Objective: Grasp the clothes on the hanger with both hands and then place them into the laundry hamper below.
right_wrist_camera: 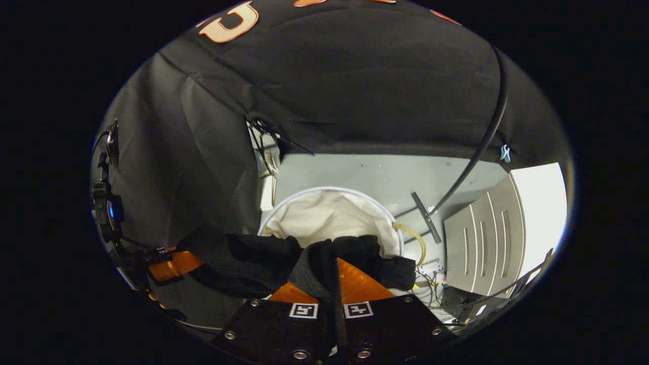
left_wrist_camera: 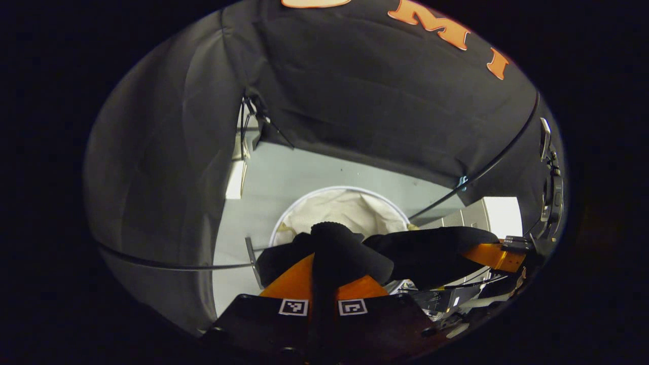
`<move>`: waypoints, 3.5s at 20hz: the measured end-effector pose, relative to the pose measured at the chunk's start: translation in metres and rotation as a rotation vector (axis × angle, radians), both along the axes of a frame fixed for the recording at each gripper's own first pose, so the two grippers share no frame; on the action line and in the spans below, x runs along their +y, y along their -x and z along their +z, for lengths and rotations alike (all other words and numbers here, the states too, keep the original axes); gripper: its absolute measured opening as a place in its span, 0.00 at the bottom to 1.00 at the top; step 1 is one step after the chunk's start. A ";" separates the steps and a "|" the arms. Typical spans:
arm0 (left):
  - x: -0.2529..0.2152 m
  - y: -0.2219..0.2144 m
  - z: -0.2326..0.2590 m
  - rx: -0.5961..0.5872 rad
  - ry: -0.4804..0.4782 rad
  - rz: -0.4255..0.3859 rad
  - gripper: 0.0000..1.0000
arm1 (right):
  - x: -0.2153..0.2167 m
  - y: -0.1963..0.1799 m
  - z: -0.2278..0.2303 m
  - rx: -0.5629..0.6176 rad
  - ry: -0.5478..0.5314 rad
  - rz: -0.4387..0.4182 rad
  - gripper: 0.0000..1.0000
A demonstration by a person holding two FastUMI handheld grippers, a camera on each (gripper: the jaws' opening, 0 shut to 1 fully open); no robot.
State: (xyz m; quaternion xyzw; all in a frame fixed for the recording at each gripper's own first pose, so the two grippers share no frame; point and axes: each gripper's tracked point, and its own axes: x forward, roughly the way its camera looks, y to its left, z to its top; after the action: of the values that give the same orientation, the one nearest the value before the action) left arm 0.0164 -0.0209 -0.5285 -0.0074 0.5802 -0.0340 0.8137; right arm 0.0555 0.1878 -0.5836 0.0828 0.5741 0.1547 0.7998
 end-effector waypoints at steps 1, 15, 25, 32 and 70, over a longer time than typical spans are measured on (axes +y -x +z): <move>0.005 0.001 -0.008 0.020 -0.024 -0.005 0.08 | 0.001 -0.001 -0.007 0.017 0.012 -0.005 0.05; 0.023 0.025 -0.038 0.127 -0.103 -0.032 0.33 | -0.004 0.006 -0.027 0.080 0.084 -0.045 0.47; 0.030 0.027 -0.014 0.064 -0.164 0.001 0.98 | -0.043 0.007 0.007 0.007 0.103 -0.084 0.95; 0.023 0.035 0.026 -0.013 -0.189 0.003 0.99 | -0.080 0.006 0.051 -0.065 0.098 -0.110 0.95; 0.030 -0.010 0.547 -1.243 -0.299 0.200 0.99 | -0.264 -0.094 0.529 -1.116 0.117 -0.200 1.00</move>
State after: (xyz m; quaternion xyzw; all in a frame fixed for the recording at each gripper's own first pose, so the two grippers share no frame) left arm 0.0260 0.0089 0.0182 0.0731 -0.0039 0.1253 0.9894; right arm 0.1496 -0.0764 -0.0542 -0.0020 0.0614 0.0664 0.9959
